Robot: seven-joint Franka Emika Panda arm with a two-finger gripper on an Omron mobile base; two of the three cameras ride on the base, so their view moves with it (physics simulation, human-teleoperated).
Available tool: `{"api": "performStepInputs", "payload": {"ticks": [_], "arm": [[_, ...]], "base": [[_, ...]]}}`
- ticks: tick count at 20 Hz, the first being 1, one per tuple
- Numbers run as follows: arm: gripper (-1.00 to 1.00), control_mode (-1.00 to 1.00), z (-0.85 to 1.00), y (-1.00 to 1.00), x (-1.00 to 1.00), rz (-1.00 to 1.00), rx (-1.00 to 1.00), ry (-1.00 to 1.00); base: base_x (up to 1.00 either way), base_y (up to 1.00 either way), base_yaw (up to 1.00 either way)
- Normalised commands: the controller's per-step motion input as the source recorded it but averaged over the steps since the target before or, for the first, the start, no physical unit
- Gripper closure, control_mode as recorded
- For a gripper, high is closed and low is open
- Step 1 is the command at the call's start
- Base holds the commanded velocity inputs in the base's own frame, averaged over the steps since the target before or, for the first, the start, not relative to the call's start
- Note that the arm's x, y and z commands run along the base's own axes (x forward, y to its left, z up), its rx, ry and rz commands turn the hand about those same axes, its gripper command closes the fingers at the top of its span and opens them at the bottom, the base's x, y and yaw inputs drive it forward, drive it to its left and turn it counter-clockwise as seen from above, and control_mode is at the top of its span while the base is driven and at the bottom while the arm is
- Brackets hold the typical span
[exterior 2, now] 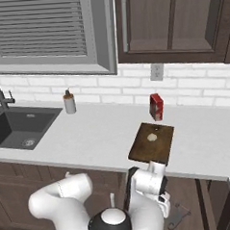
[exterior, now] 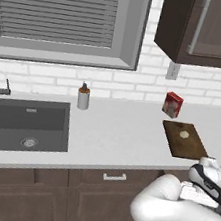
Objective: Place the appropriate cutting tool for cutting the garlic skin on the cutting board.
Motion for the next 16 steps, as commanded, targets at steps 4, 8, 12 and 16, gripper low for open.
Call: {"api": "performStepInputs", "payload": {"ticks": [4, 8, 12, 16], "arm": [[1.00, -1.00, -0.13, 0.18, -0.32, -0.01, 0.00, 0.00], [1.00, -1.00, 0.00, 0.00, -0.42, -0.05, 0.00, -0.04], [1.00, -1.00, 0.32, 0.00, -0.53, -0.11, 0.00, -0.09], [1.00, -1.00, 0.75, -0.03, -0.56, -0.25, 0.00, -0.10]], "base": [[0.00, 0.00, 0.00], [0.00, 0.00, 0.00], [0.00, 0.00, 0.00], [0.00, 0.00, 0.00]]}}
